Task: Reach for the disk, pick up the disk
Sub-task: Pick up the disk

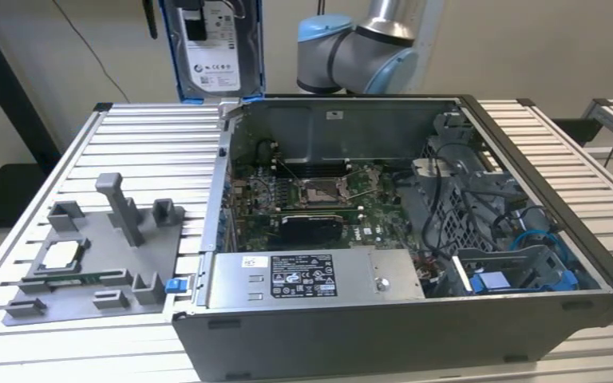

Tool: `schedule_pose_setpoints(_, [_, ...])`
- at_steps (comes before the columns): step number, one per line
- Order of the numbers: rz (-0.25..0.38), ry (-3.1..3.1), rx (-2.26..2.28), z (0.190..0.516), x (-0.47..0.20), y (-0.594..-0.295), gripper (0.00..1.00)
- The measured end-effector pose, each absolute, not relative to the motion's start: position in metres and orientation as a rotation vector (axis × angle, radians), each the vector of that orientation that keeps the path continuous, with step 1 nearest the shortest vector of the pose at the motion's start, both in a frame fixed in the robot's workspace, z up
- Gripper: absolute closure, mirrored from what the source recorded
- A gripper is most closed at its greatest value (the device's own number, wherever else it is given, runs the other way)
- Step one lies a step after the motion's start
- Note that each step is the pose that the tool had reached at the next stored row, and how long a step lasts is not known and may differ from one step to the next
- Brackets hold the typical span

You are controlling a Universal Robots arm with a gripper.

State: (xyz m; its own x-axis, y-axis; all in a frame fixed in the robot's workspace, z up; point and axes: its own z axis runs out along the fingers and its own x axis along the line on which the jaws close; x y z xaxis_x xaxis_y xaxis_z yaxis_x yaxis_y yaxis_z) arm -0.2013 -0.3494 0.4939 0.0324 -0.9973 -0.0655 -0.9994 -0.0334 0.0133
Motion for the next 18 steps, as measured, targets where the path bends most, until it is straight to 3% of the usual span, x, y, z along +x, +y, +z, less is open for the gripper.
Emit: schedule_pose_setpoints(18, [0.088, 2.159, -2.231, 0.494, -0.133, -0.350, 1.00])
